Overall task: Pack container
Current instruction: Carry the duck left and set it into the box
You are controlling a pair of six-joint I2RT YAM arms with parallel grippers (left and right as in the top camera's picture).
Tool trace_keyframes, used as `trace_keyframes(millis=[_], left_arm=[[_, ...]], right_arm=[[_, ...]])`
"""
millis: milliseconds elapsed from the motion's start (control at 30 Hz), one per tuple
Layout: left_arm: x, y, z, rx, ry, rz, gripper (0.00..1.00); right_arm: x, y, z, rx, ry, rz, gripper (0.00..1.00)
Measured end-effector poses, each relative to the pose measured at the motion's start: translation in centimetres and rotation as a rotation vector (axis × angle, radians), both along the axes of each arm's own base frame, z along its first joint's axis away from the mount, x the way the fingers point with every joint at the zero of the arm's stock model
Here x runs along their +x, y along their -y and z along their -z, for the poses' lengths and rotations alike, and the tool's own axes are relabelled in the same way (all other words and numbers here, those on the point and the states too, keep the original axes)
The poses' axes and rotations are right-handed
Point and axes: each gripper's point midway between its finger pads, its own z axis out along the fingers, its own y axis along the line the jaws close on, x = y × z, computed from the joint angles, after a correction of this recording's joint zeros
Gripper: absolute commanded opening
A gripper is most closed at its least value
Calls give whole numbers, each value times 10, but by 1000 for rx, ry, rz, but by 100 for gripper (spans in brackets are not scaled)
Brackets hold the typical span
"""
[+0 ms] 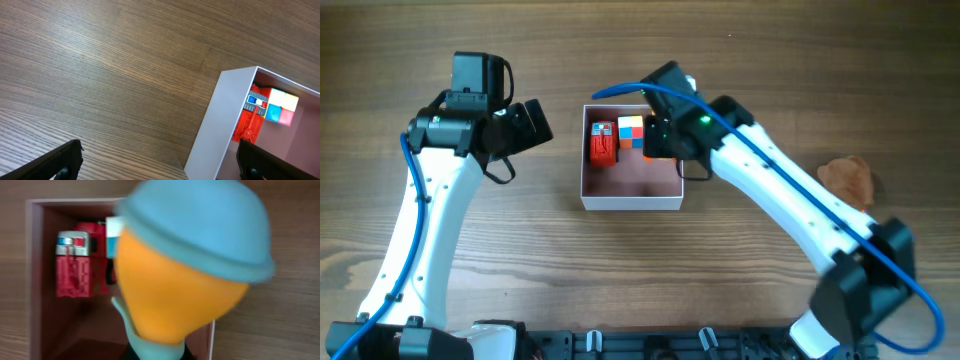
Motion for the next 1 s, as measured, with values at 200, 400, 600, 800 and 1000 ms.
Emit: trace_keyframes(millis=[200, 400, 600, 800, 1000], left_arm=[[0, 0, 0, 0, 0, 0, 100], [0, 0, 0, 0, 0, 0, 100], [0, 0, 0, 0, 0, 0, 100], [0, 0, 0, -1, 0, 0, 100], [0, 0, 0, -1, 0, 0, 100]], right_arm=[[6, -4, 44, -48, -65, -3, 4], [16, 2, 64, -64, -84, 14, 6], [27, 14, 70, -78, -81, 10, 8], [27, 14, 70, -91, -77, -23, 9], [27, 15, 70, -99, -75, -45, 53]])
